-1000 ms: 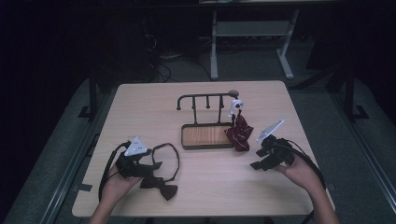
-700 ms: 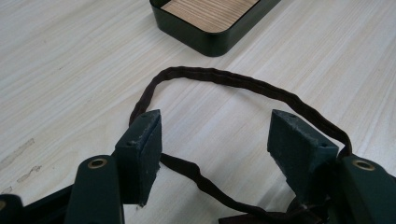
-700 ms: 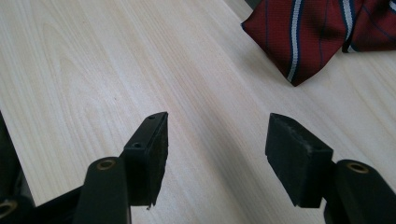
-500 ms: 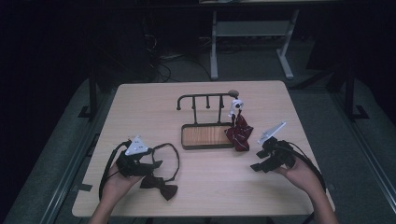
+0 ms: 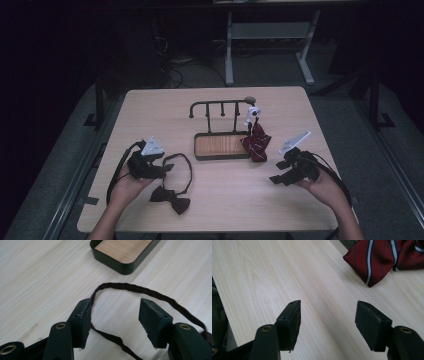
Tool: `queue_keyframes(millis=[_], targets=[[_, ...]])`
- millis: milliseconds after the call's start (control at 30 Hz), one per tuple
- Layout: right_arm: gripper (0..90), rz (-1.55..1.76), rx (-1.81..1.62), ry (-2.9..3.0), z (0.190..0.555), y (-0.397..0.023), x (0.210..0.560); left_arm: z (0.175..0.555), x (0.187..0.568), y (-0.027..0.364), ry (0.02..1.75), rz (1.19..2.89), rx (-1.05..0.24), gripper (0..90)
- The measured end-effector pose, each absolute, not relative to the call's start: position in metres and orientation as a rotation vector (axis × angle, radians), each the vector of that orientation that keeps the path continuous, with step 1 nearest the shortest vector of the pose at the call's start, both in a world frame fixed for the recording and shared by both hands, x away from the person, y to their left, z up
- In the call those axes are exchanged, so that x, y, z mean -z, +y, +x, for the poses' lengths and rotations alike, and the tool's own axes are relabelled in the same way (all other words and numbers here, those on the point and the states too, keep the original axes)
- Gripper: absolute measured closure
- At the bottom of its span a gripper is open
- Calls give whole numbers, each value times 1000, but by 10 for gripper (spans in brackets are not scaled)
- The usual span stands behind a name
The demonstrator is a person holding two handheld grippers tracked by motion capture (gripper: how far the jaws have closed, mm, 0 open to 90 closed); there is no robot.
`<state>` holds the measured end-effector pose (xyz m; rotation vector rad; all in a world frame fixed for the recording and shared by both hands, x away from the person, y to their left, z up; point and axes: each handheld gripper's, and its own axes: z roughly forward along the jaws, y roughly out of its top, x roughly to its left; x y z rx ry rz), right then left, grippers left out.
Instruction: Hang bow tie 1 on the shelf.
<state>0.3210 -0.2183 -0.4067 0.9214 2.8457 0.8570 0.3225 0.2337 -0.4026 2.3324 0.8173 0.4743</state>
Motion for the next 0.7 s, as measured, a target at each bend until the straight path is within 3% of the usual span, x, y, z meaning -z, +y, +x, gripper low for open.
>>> queue_keyframes(millis=[700], targets=[[375, 906, -849, 2850, 321, -218, 407, 360, 417, 235, 914, 2433, -376, 529]])
